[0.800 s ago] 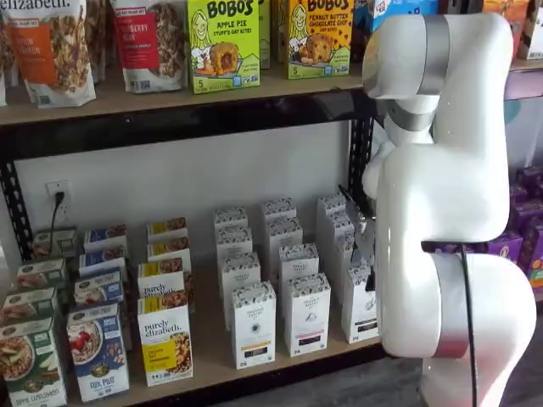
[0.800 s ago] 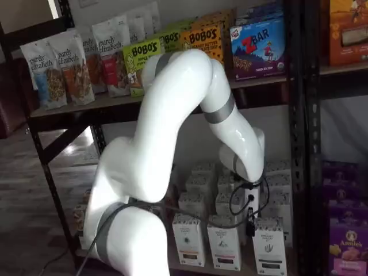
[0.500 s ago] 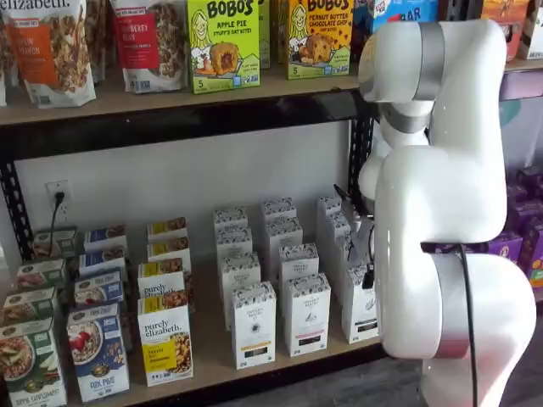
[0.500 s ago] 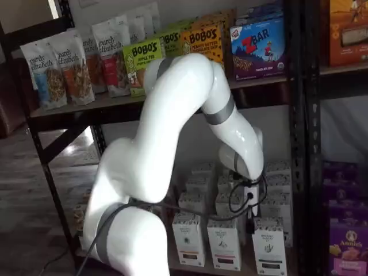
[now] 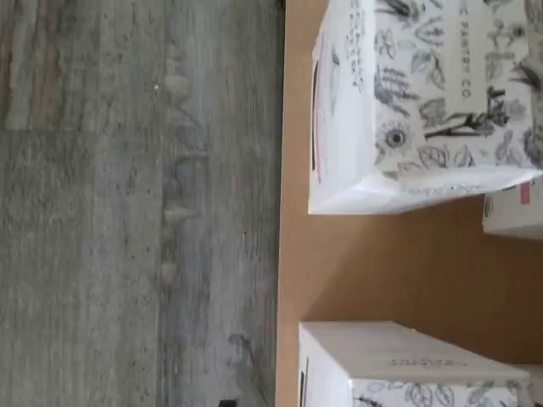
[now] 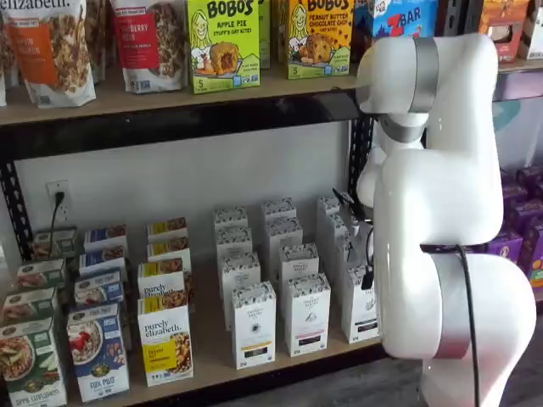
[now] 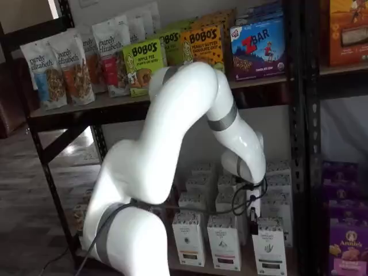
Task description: Pick up the white box with a green strip in the middle, on the bottom shelf, the sixth box from the left
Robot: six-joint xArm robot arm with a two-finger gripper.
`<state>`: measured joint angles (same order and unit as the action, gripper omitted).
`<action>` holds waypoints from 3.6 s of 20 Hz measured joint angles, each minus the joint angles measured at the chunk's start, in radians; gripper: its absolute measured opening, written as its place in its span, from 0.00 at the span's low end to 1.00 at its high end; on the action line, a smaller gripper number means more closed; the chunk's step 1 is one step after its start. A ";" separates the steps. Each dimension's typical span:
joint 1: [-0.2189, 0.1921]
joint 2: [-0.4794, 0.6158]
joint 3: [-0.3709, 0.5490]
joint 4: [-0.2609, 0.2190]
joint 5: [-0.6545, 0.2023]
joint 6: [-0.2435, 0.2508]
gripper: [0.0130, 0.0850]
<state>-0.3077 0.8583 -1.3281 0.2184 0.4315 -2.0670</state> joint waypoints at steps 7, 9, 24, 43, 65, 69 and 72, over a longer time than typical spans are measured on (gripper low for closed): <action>-0.008 0.076 -0.097 -0.038 0.021 0.027 1.00; -0.009 0.101 -0.131 -0.058 0.032 0.045 1.00; -0.012 0.208 -0.283 -0.275 0.127 0.233 1.00; -0.010 0.213 -0.262 -0.317 0.100 0.271 0.83; -0.004 0.146 -0.136 -0.348 -0.001 0.306 0.50; -0.002 0.096 -0.055 -0.346 -0.028 0.308 0.50; -0.001 0.042 0.029 -0.340 -0.059 0.305 0.50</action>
<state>-0.3084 0.8999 -1.2991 -0.1219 0.3721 -1.7618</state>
